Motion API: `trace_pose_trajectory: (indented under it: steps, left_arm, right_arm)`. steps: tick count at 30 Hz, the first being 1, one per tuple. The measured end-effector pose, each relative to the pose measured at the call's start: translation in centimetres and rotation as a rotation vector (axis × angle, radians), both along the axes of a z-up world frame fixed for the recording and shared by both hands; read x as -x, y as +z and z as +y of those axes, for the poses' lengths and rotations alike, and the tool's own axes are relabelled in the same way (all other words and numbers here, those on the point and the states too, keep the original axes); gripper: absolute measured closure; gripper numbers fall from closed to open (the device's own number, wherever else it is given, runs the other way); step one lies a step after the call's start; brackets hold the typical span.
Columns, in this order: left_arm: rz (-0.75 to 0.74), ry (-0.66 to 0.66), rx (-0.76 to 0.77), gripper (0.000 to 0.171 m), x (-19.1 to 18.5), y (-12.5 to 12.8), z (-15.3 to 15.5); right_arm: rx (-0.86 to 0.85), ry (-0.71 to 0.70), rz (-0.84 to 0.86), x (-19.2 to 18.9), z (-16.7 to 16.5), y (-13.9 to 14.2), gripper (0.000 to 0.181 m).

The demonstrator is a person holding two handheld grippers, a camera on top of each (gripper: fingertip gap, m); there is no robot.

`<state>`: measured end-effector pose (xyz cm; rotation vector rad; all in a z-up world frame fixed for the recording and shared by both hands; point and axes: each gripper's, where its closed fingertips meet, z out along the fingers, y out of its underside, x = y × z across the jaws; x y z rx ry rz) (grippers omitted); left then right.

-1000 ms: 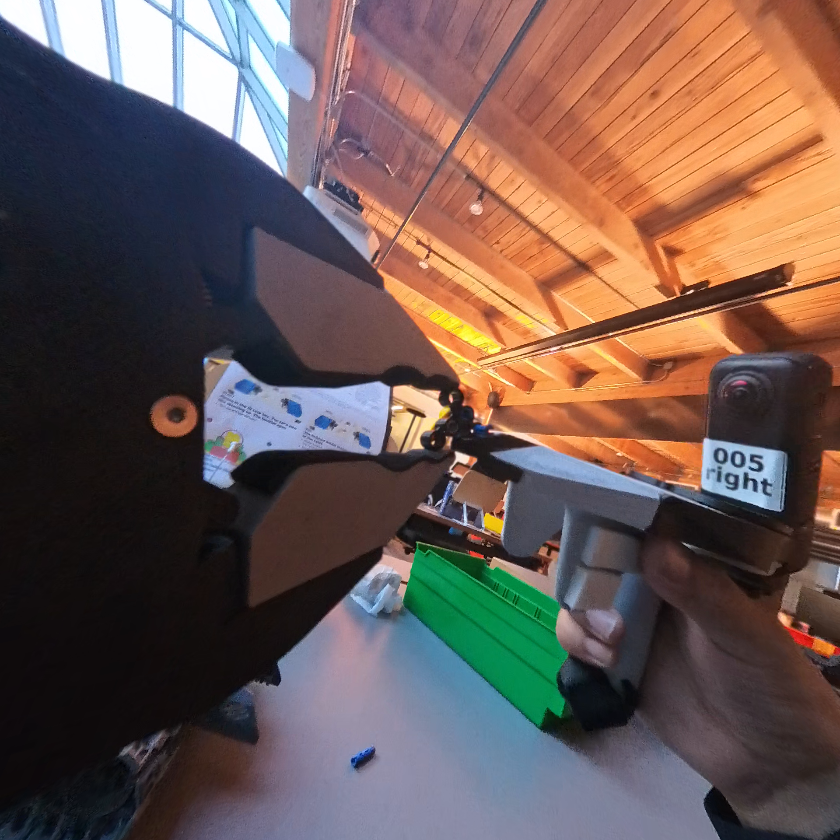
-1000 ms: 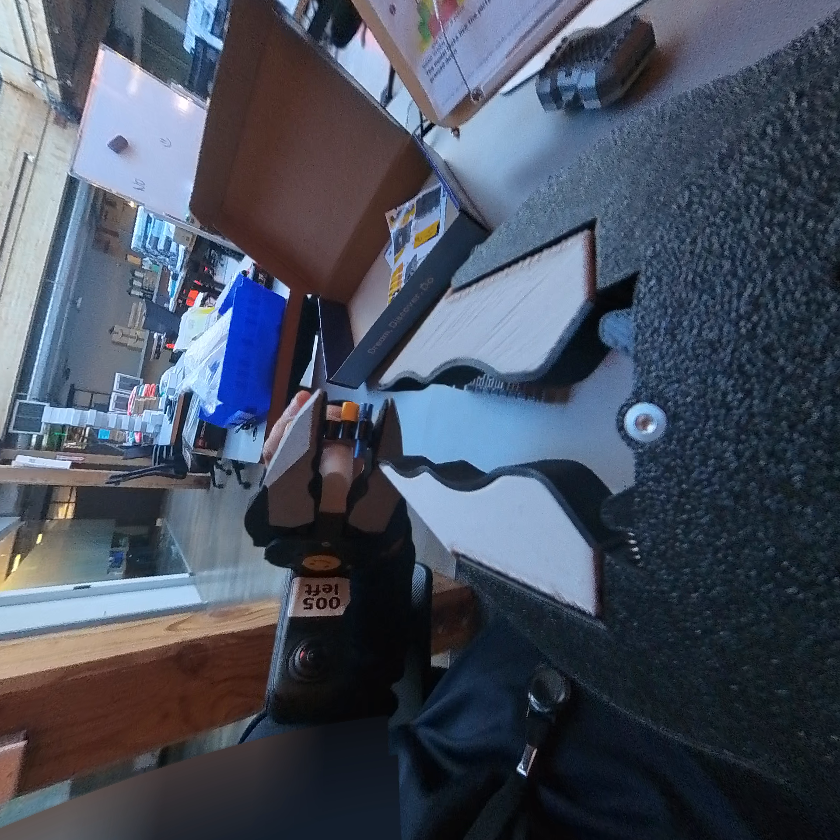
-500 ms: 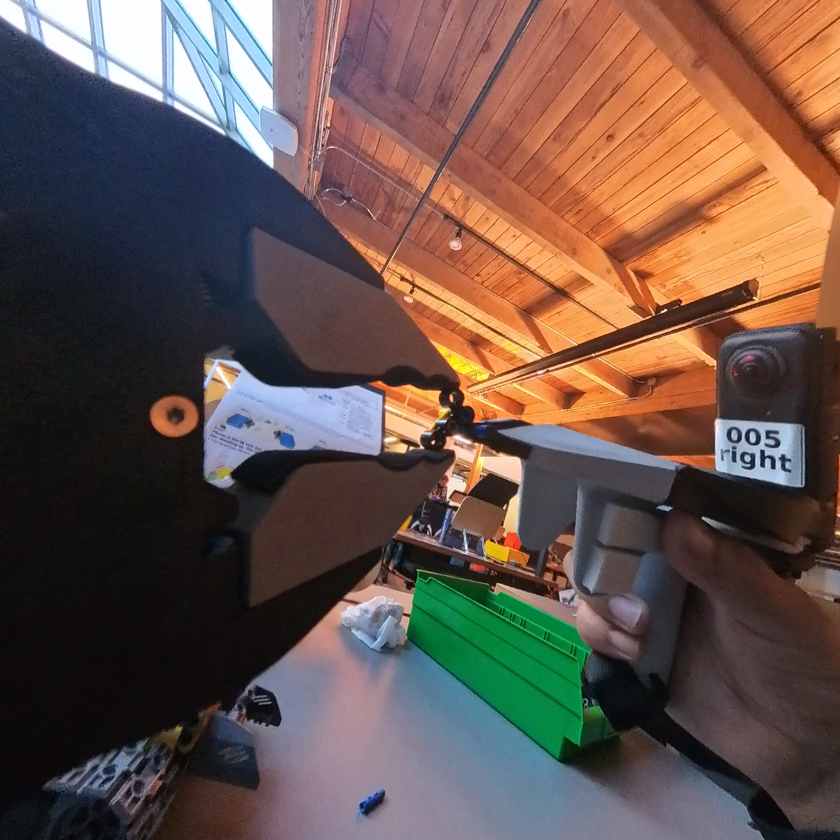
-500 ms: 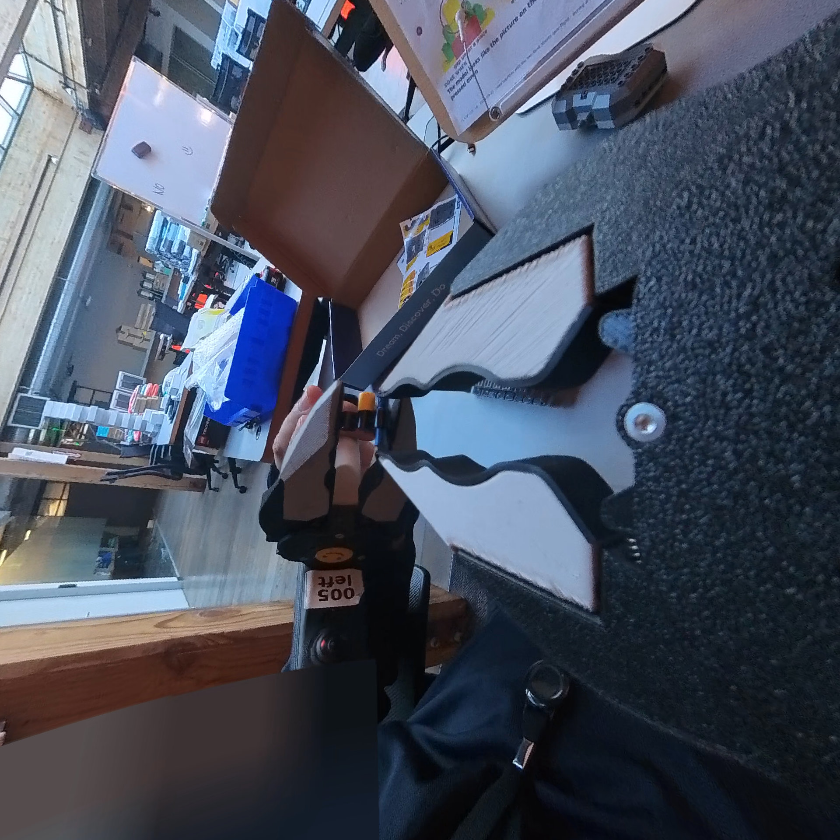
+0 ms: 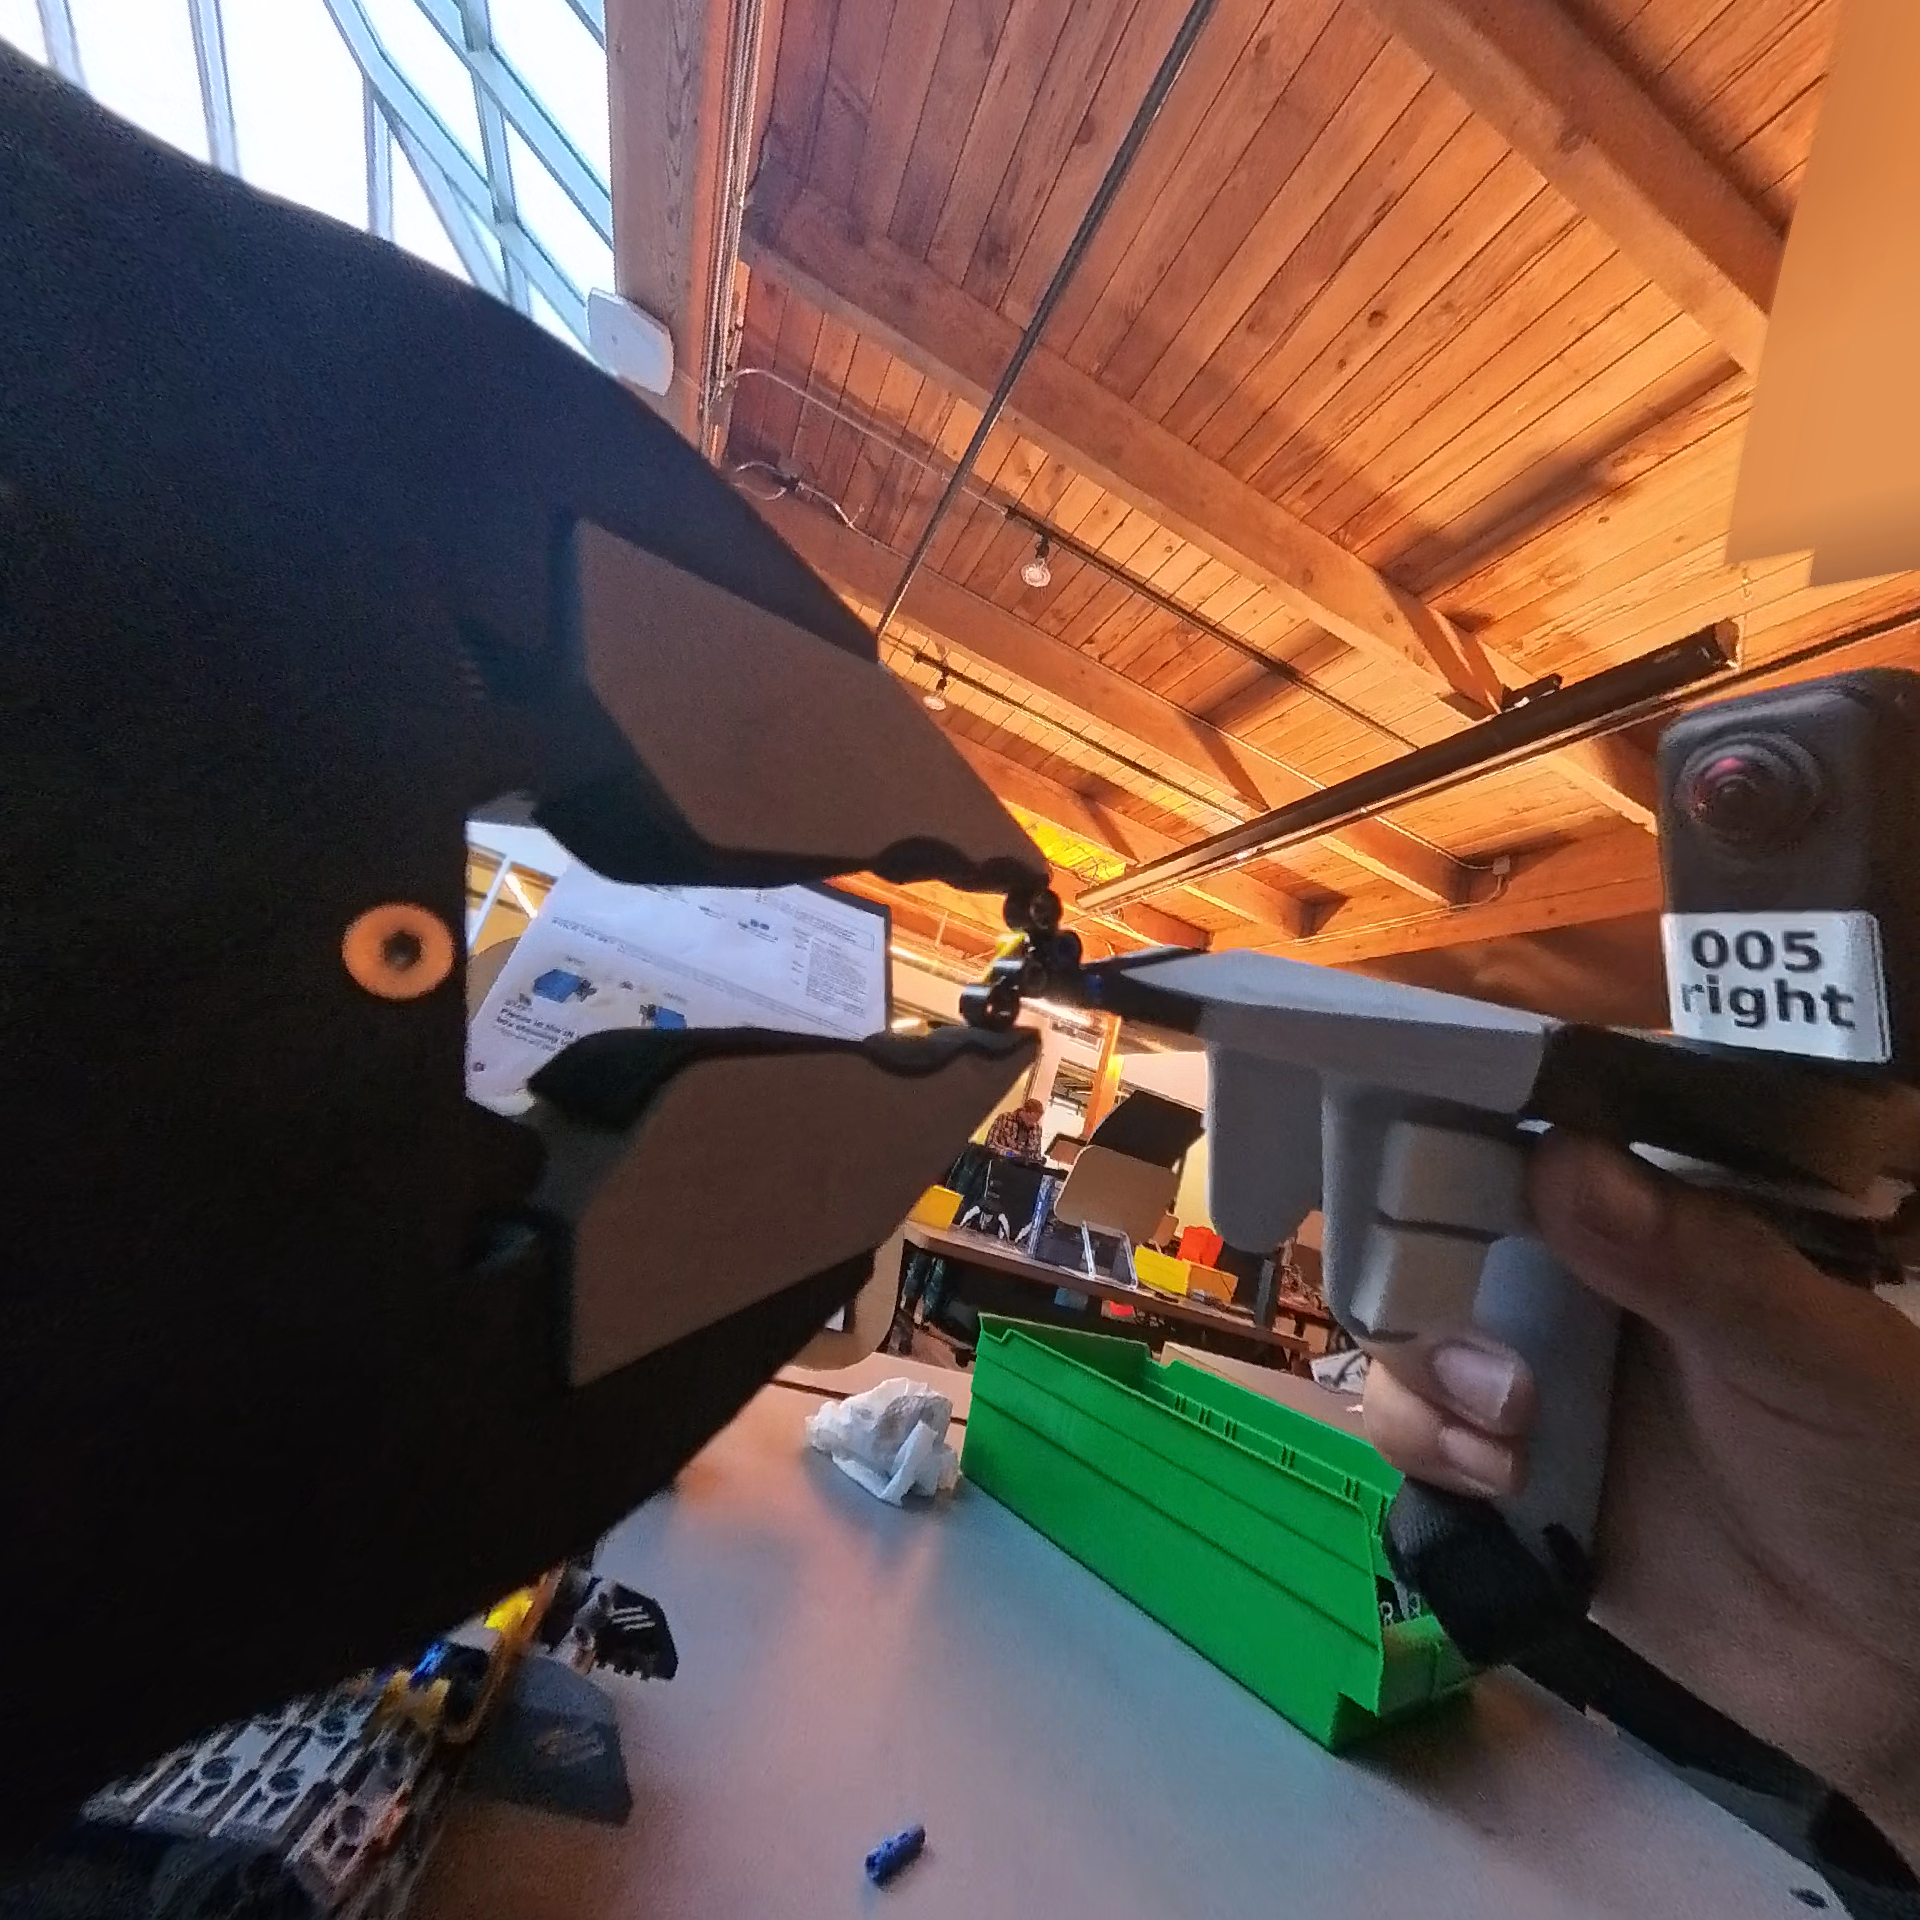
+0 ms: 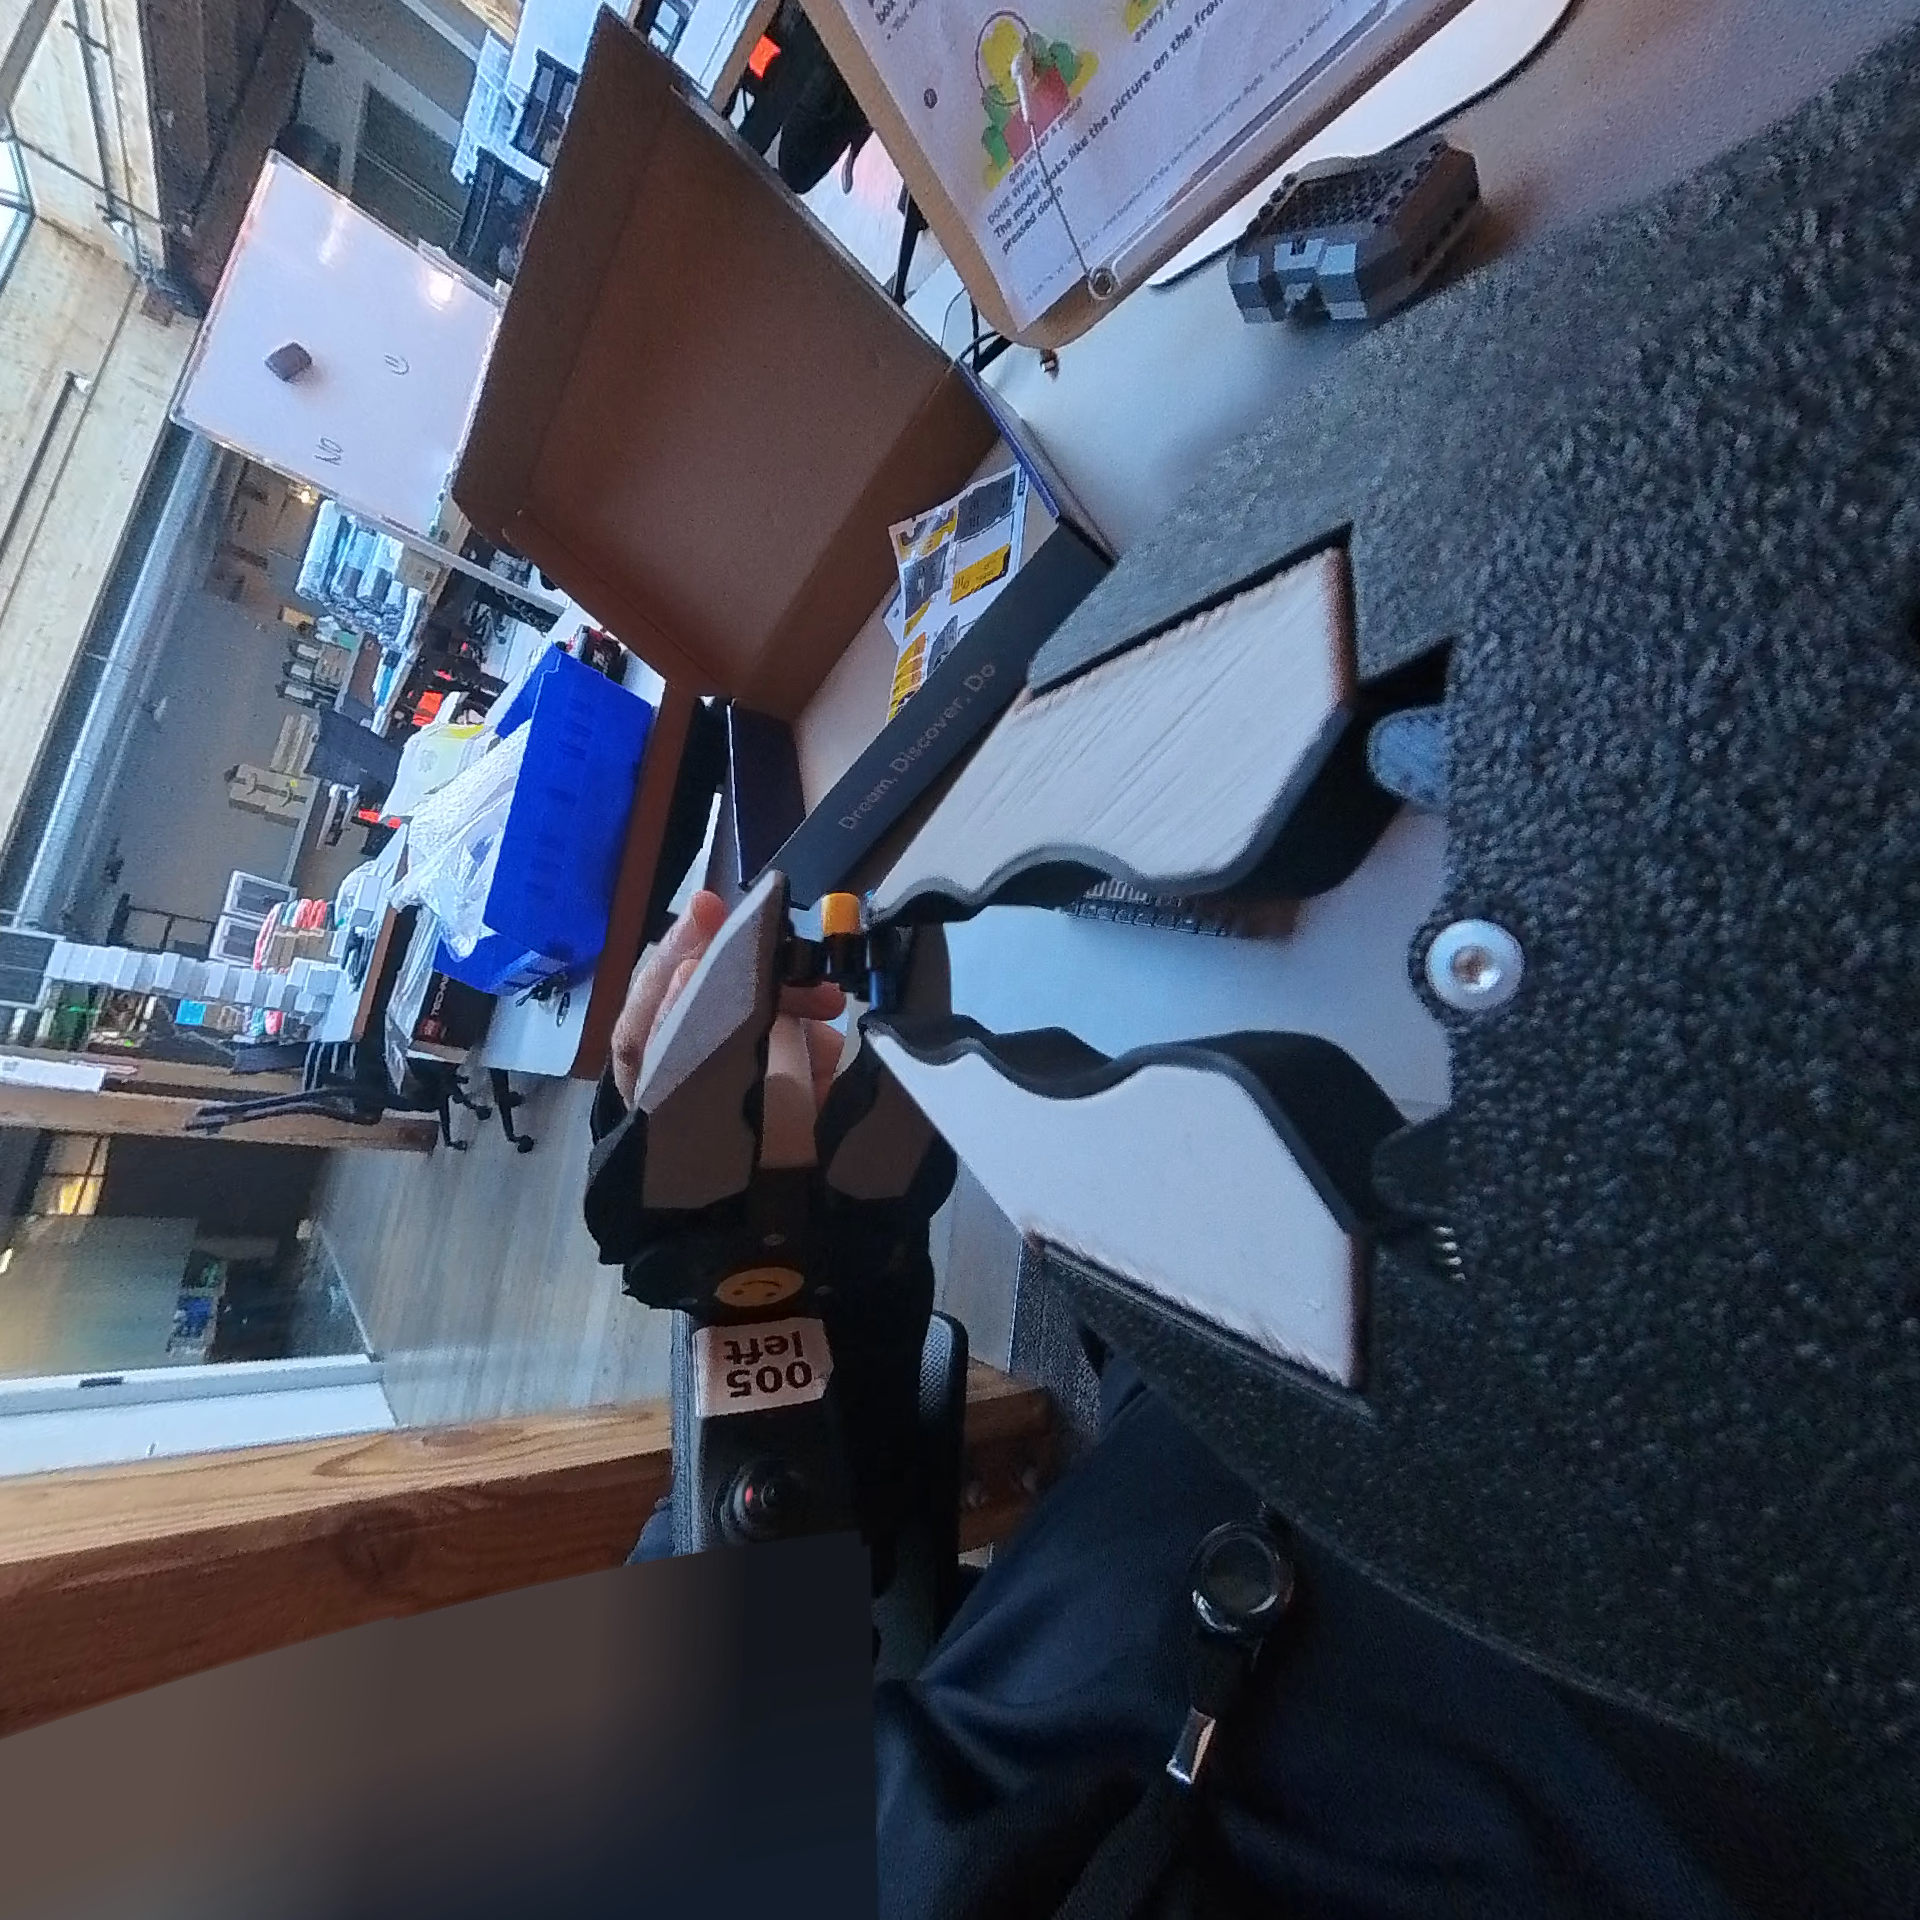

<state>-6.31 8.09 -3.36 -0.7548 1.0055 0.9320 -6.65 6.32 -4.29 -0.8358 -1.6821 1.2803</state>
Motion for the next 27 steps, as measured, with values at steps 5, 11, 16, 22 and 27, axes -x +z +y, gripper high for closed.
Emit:
trace_pose_trajectory:
  steps: [5,11,16,22,27]
  left_arm:
    - [0.032,0.010,0.002,0.151,-0.4,-0.6,0.3]
    - [-0.098,-0.070,0.177,0.151,-0.2,-1.2,0.9]
    - [-0.444,-0.247,0.554,0.151,0.4,-1.8,1.8]
    - [-0.787,-0.527,1.102,0.151,-0.6,-4.1,1.0]
    - [-1.066,-0.644,1.254,0.151,-0.1,-4.2,1.8]
  right_arm:
    - [-0.044,-0.035,-0.011,0.7,0.4,-0.8,0.165]
    - [-0.064,-0.026,-0.026,0.4,0.7,-1.1,0.164]
    - [-0.237,-0.131,0.004,-0.3,2.6,-1.0,0.164]
    - [-0.359,-0.122,-0.108,-0.8,2.6,-3.4,0.163]
    - [-0.380,-0.109,-0.048,-0.7,2.3,-2.9,0.155]
